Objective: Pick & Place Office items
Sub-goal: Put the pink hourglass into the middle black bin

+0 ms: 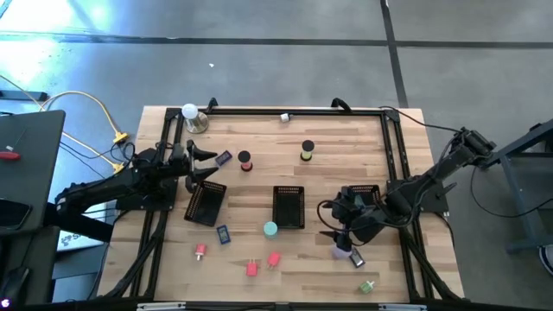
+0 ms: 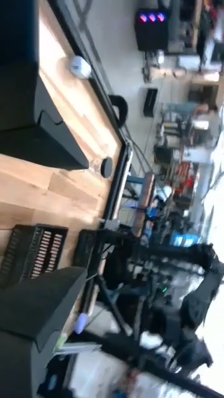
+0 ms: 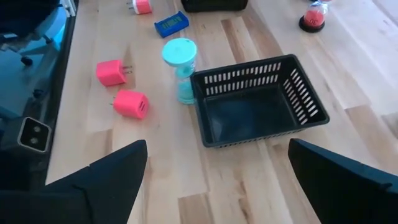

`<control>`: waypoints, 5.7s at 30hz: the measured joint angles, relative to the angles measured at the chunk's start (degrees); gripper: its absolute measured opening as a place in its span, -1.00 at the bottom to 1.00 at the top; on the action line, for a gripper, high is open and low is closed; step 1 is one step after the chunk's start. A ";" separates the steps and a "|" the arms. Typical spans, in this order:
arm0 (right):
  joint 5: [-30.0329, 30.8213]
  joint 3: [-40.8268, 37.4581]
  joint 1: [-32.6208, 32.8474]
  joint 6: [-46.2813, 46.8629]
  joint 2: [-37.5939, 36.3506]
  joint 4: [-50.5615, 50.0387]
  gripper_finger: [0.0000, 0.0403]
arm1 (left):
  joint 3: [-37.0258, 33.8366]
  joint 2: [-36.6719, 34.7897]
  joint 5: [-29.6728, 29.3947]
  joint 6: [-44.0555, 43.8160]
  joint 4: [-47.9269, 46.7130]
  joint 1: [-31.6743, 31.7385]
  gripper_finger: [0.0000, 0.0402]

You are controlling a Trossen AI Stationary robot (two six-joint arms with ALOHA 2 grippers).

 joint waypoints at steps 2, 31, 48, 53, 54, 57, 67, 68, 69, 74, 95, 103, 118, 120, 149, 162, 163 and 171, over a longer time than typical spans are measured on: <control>-0.85 0.00 -0.30 -1.68 0.00 -0.03 0.89 | 2.24 3.54 2.63 2.74 0.22 0.00 0.34; -3.20 -0.50 -0.24 -3.11 0.00 -0.16 0.89 | 36.39 57.06 4.02 17.15 -22.17 7.36 0.35; -3.19 -0.55 -0.24 -4.75 0.02 -0.16 0.89 | 36.37 57.04 -0.08 14.94 -20.36 3.89 0.95; -3.19 -0.55 -0.24 -4.75 0.01 -0.16 0.89 | 36.37 57.04 -3.40 16.27 -19.99 3.89 0.92; -3.19 -0.55 -0.24 -4.76 0.01 -0.16 0.89 | 36.37 57.04 -3.40 15.62 -19.94 3.89 0.91; -3.17 -0.55 -0.24 -5.34 0.00 -0.16 0.89 | 36.35 57.04 -3.42 11.95 -17.78 3.62 0.91; -2.75 -0.55 -0.26 -5.93 0.00 -0.14 0.89 | 36.35 57.44 -3.42 20.13 -14.85 0.46 0.90; -2.75 -0.55 -0.26 -5.93 0.02 -0.14 0.89 | 36.35 57.48 -3.40 20.21 -15.23 0.09 0.90; -2.73 -0.55 -0.26 -5.90 0.01 -0.14 0.89 | 36.35 57.48 -3.40 20.29 -15.47 -0.25 0.90; -2.73 -0.55 -0.26 -5.80 0.02 -0.11 0.89 | 36.35 57.48 -6.13 15.85 -17.46 -1.10 0.90; -2.71 -0.57 -0.26 -5.80 0.02 0.34 0.89 | 36.08 65.79 -13.89 14.50 -22.32 1.42 0.90; -2.71 -0.57 -0.26 -5.80 0.02 0.34 0.89 | 36.08 70.12 -13.87 15.83 -18.61 1.25 0.90; -2.71 -0.57 -0.26 -6.19 0.02 0.32 0.89 | 36.08 71.90 -13.89 16.03 -17.34 1.68 0.90; -2.71 -0.55 -0.26 -6.19 0.02 0.32 0.89 | 36.08 71.90 -13.85 16.01 -17.35 1.68 0.90; -2.72 -0.57 -0.26 -5.80 0.02 0.32 0.89 | 36.08 72.10 -15.73 15.90 -17.39 1.62 0.35; -2.73 -0.57 -0.26 -5.80 0.02 0.30 0.89 | 36.08 72.10 -15.93 16.51 -17.39 1.62 0.00; -2.73 -0.57 -0.26 -5.82 0.02 0.32 0.89 | 36.08 72.10 -15.91 16.27 -17.40 1.59 0.00; -2.73 -0.56 -0.26 -5.82 0.02 0.32 0.89 | 36.08 71.76 -15.71 15.63 -17.58 -0.73 0.00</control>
